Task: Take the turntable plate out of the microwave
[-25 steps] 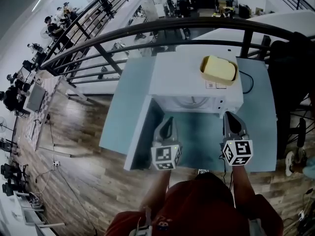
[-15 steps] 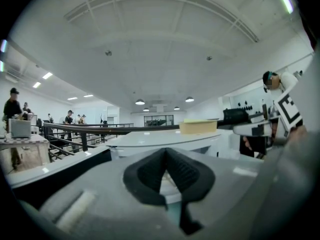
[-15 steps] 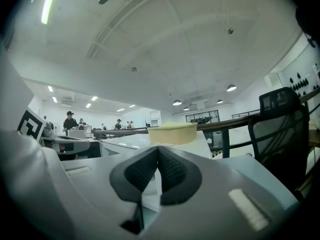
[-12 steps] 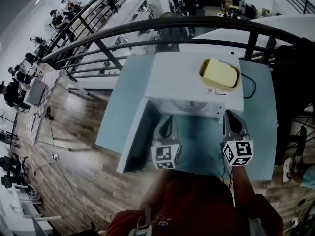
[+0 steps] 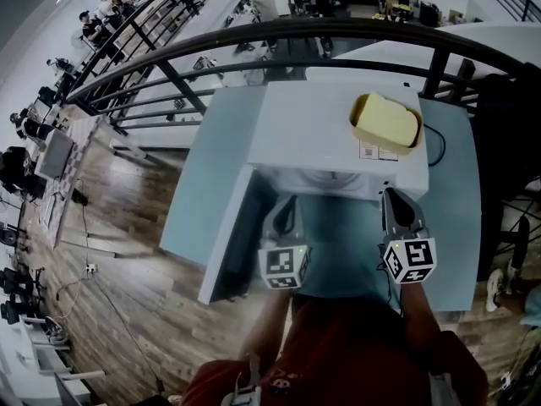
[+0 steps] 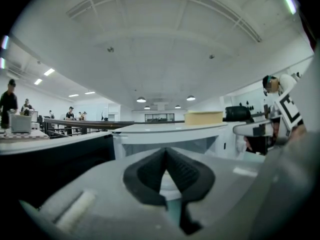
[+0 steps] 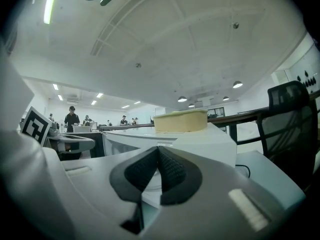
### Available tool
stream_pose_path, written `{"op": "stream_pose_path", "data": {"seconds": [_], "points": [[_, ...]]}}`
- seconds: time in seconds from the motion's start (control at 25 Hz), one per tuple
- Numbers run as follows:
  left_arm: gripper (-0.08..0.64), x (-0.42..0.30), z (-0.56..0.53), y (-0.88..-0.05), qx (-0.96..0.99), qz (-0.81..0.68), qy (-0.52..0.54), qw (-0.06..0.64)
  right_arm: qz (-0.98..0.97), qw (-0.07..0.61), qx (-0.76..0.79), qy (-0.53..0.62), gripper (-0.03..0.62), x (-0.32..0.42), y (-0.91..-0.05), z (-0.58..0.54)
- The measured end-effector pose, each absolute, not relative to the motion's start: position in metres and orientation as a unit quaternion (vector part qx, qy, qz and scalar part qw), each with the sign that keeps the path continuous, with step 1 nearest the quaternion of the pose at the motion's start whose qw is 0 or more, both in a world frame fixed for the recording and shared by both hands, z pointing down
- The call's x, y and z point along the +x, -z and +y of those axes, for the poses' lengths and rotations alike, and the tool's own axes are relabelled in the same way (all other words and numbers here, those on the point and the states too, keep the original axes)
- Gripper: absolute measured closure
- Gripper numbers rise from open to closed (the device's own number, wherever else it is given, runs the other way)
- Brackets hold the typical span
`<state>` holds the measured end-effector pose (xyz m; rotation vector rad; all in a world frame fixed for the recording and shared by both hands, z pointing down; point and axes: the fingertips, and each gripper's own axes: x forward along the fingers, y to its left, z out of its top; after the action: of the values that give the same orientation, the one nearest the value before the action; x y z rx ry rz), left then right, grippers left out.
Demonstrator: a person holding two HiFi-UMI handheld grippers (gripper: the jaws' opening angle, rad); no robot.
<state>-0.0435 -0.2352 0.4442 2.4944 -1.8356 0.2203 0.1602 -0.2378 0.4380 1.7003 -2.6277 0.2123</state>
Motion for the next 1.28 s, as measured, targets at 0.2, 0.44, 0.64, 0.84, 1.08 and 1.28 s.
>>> {"op": "stream_pose_path", "data": {"seconds": [0.2,0.44,0.64,0.84,1.08,1.28], "points": [[0.56,-0.05,-0.237,-0.452,0.803,-0.592,-0.068,0.026,-0.843,0.013,0.533,-0.069,0.592,0.149,-0.446,-0.241],[0.56,-0.052,-0.241,-0.463,0.806,-0.588,-0.071,0.024,-0.849,0.031,0.522,-0.076,0.592,0.133,-0.462,-0.243],[0.56,-0.059,-0.242,-0.468,0.807,-0.585,-0.076,0.025,-0.86,0.065,0.501,-0.07,0.592,0.109,-0.48,-0.251],[0.56,-0.066,-0.24,-0.477,0.806,-0.586,-0.078,0.032,-0.866,0.097,0.486,-0.064,0.592,0.087,-0.496,-0.257],[0.56,-0.074,-0.243,-0.49,0.804,-0.588,-0.075,0.047,-0.878,0.142,0.454,-0.055,0.539,0.061,-0.519,-0.267],[0.56,-0.076,-0.247,-0.5,0.803,-0.589,-0.066,0.057,-0.884,0.183,0.427,-0.049,0.466,0.046,-0.541,-0.279]]}}
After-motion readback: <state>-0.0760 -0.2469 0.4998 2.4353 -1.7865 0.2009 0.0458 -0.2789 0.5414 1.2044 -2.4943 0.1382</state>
